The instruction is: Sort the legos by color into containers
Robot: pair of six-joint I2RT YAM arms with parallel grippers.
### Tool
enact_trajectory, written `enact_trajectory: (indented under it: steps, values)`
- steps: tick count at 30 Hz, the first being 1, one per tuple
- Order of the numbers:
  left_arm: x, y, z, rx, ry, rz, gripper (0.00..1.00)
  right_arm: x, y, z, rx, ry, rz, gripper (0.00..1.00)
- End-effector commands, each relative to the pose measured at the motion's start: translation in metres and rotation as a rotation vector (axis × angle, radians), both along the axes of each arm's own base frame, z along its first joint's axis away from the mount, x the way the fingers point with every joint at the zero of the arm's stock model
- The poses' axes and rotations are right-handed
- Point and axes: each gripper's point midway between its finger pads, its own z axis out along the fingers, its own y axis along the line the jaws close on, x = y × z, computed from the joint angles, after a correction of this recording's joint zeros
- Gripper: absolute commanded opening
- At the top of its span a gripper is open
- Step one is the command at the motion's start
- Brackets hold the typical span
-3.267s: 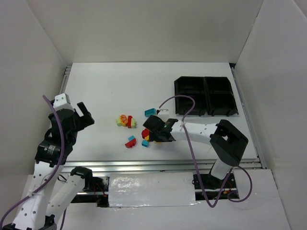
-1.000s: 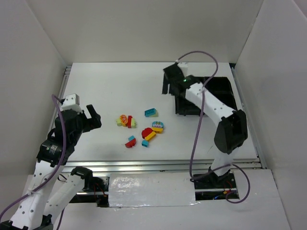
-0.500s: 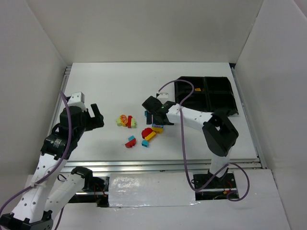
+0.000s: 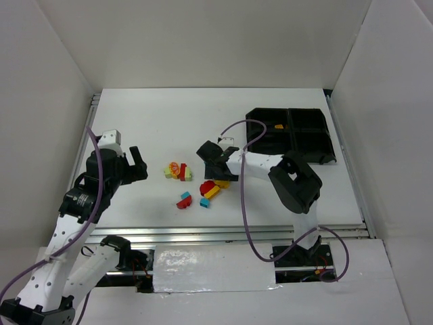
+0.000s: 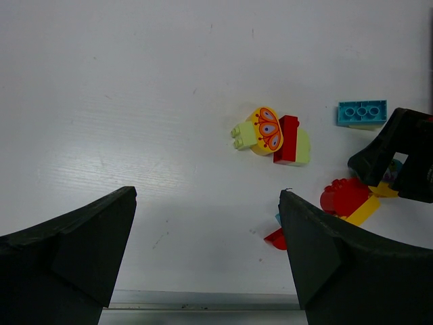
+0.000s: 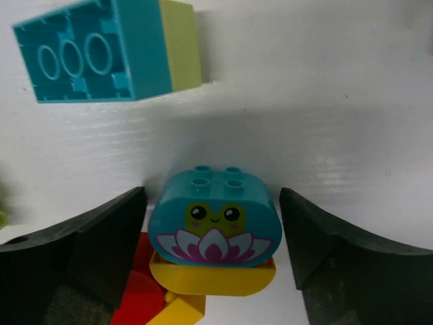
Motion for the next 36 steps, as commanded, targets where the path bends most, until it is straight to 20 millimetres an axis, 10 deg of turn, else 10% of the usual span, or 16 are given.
enact_trajectory:
  steps: [1,8,11,15,28,36]
  values:
    - [0.005,-0.004,0.009,-0.002,-0.041,-0.024,0.99,0.011,0.007,0.001,0.022,-0.029,-0.018,0.83]
    - [0.006,-0.005,0.008,-0.003,-0.039,-0.028,0.99,0.018,-0.002,0.019,0.011,-0.097,-0.043,0.52]
    - [0.006,-0.006,0.01,-0.008,-0.046,-0.036,0.99,0.021,-0.007,0.035,0.01,-0.129,-0.063,0.1]
    - [0.004,-0.023,0.021,-0.077,-0.083,-0.104,0.99,0.025,-0.02,0.07,0.028,-0.205,-0.127,0.0]
    - [-0.019,-0.183,0.068,-0.668,-0.317,-0.684,0.99,-0.012,-0.067,0.217,0.448,-0.459,-0.432,0.0]
    - [-0.029,-0.286,0.073,-0.557,-0.348,-0.85,0.99,-0.039,-0.082,0.24,0.629,-0.505,-0.486,0.0]
